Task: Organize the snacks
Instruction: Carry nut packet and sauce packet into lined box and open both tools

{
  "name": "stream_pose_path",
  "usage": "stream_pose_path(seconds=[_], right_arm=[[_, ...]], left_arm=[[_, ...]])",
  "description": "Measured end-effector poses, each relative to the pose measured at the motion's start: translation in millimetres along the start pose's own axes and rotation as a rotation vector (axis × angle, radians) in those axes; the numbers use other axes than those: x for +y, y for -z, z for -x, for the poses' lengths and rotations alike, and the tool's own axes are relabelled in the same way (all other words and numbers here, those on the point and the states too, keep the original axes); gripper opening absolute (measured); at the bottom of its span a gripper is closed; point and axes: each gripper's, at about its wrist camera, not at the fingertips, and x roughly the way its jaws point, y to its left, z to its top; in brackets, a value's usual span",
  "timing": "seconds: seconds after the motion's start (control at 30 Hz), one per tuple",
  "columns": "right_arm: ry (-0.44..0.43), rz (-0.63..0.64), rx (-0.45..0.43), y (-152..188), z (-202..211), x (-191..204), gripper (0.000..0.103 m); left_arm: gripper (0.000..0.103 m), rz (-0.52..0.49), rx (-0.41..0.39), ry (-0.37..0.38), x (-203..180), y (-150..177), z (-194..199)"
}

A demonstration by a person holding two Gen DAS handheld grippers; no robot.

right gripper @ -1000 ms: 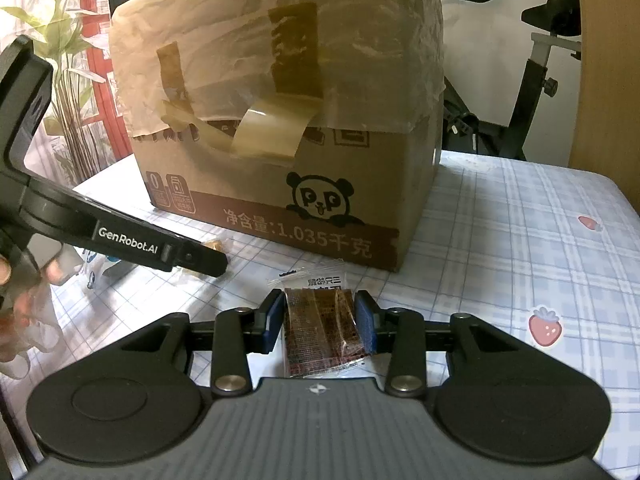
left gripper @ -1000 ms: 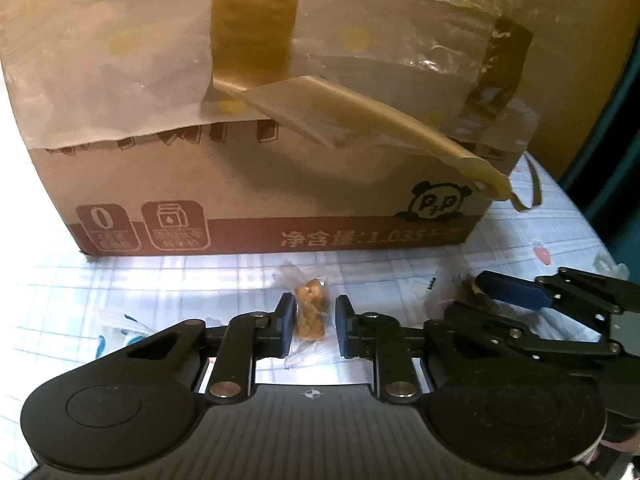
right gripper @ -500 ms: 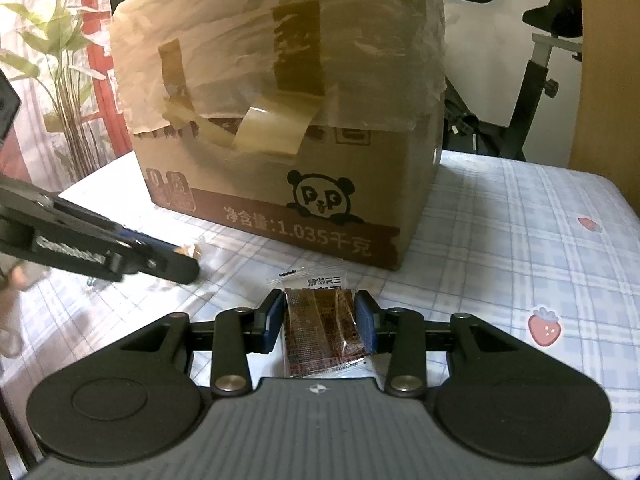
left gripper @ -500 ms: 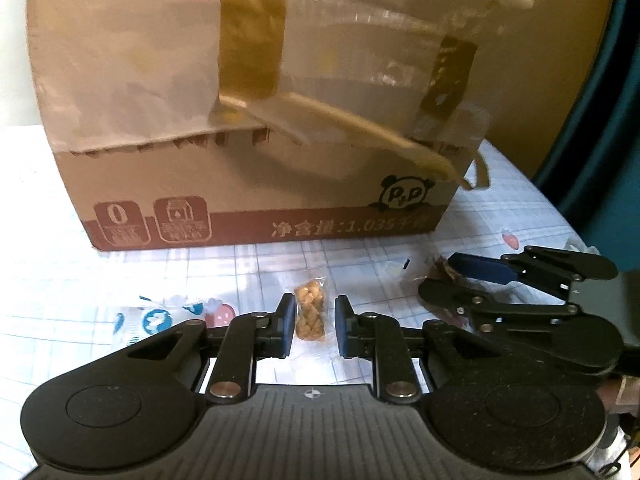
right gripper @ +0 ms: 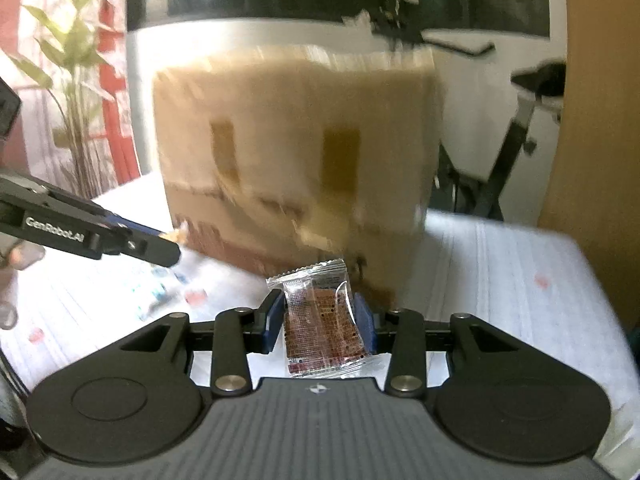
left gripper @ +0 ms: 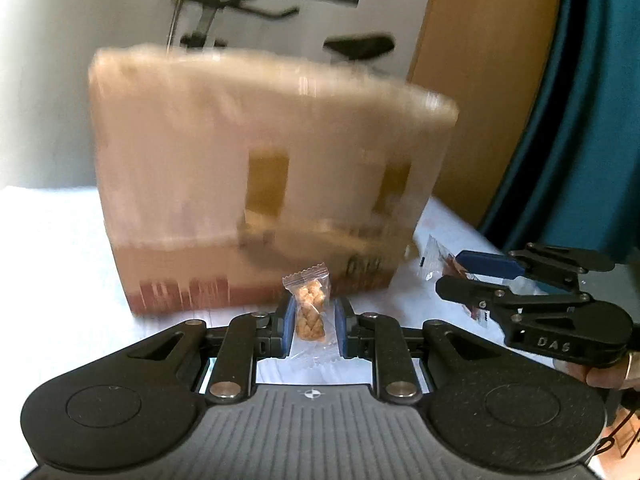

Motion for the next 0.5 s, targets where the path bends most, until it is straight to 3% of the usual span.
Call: stream_pose_path(seconds=[0.27,0.37,0.5], right_arm=[[-0.045,0.025,-0.219,-87,19,14,0.041],[-0.048,0.029,-0.233,-119,5,14,0.041],[-0.018,0.01,-0.187,-148,-29,8,0.041]], left_arm=[[0.022,-0.042,-0.222,0.014,17,-73,55],[0.023,-0.037,-0.26,-0.013,25,-97,55],[0.023,-0.028,-0.256,-0.035,34,-126,40]])
